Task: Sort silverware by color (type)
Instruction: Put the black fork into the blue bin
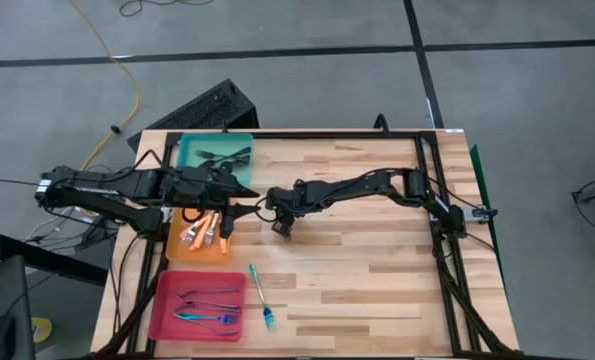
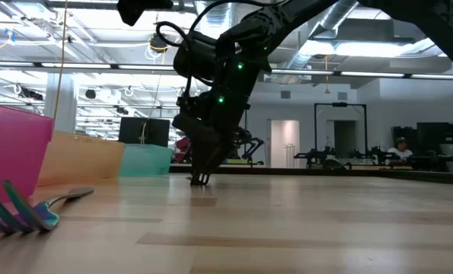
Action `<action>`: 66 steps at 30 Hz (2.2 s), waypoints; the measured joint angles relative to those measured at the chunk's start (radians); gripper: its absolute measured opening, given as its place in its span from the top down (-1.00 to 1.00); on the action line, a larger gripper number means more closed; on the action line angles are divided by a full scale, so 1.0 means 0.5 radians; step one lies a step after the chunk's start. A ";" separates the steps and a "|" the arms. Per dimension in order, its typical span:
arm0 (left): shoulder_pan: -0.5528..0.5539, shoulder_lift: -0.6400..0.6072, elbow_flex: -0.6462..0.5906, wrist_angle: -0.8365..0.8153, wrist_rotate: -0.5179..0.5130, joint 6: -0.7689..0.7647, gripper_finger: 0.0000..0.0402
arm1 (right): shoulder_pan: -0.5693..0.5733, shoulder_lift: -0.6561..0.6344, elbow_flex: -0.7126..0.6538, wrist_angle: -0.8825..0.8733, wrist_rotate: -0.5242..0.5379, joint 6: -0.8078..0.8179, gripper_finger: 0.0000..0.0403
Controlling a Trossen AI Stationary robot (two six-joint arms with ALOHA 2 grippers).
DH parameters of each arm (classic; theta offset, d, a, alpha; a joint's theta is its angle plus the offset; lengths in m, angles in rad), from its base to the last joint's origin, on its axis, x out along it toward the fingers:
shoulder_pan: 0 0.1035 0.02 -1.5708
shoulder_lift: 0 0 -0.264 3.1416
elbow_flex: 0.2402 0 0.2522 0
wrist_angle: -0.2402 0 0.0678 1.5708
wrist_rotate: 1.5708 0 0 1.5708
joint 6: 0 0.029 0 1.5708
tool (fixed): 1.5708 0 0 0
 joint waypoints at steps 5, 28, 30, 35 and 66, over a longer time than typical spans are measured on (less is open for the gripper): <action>0.000 0.000 0.000 0.001 0.000 0.000 0.25 | 0.037 0.000 0.000 0.003 0.095 0.005 -0.02; 0.002 0.001 0.000 0.002 0.000 -0.025 0.25 | 0.125 0.039 -0.004 0.085 0.121 0.131 -0.01; 0.002 0.001 0.000 0.003 0.000 -0.025 0.25 | 0.136 0.057 -0.004 0.103 0.130 0.133 0.02; 0.002 0.001 0.000 0.003 -0.008 -0.025 0.25 | 0.135 0.060 -0.005 0.079 0.122 0.139 0.19; -0.044 -0.186 -0.097 0.330 -0.163 0.116 0.25 | 0.085 -0.990 -0.970 0.692 0.419 -0.111 0.90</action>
